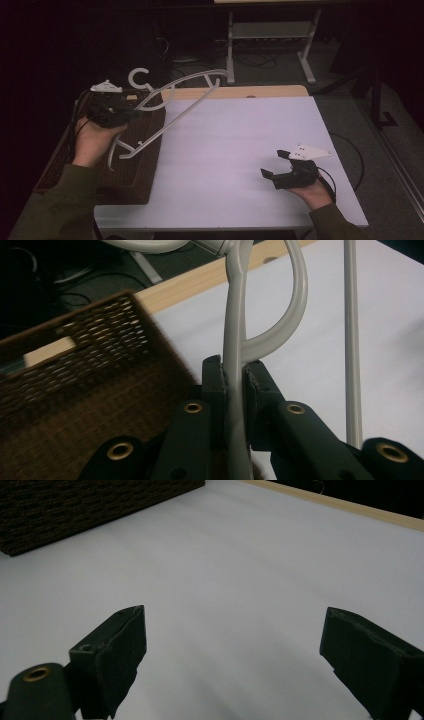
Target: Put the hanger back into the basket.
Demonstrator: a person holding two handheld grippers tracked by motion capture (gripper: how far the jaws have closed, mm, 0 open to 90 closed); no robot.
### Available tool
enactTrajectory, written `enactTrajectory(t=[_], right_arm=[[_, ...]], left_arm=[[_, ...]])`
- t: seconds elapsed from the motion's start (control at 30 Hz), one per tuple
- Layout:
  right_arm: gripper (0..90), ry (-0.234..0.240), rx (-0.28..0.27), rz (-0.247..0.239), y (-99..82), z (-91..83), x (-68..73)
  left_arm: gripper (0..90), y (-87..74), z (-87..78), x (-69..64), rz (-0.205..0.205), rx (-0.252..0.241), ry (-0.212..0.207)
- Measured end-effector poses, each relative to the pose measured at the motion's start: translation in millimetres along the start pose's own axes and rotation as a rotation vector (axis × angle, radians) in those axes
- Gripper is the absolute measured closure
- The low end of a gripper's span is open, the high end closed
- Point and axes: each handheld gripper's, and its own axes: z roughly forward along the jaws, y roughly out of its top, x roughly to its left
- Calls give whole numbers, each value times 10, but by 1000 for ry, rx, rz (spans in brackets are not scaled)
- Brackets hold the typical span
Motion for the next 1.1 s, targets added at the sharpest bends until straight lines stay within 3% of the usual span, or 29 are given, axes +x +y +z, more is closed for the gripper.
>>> enactTrajectory(t=[0.13,0.2,0.57,0.73,1.1], right_arm=[[112,-8,-2,-2,0,-3,-1],[112,-13,-4,1,2,-4,-4],[83,-23,0,-1,-2,18,-2],[9,-44,-12,18,7,19,0],[0,-58,-7,13,4,38,2]], left_arm=[[820,-87,-111,151,-20,-13,19],[820,-180,-202,304,-31,-7,45],[820,-474,-441,710,-51,13,107],[820,-575,-509,847,-56,20,126],[820,-749,-557,1069,-71,65,172]])
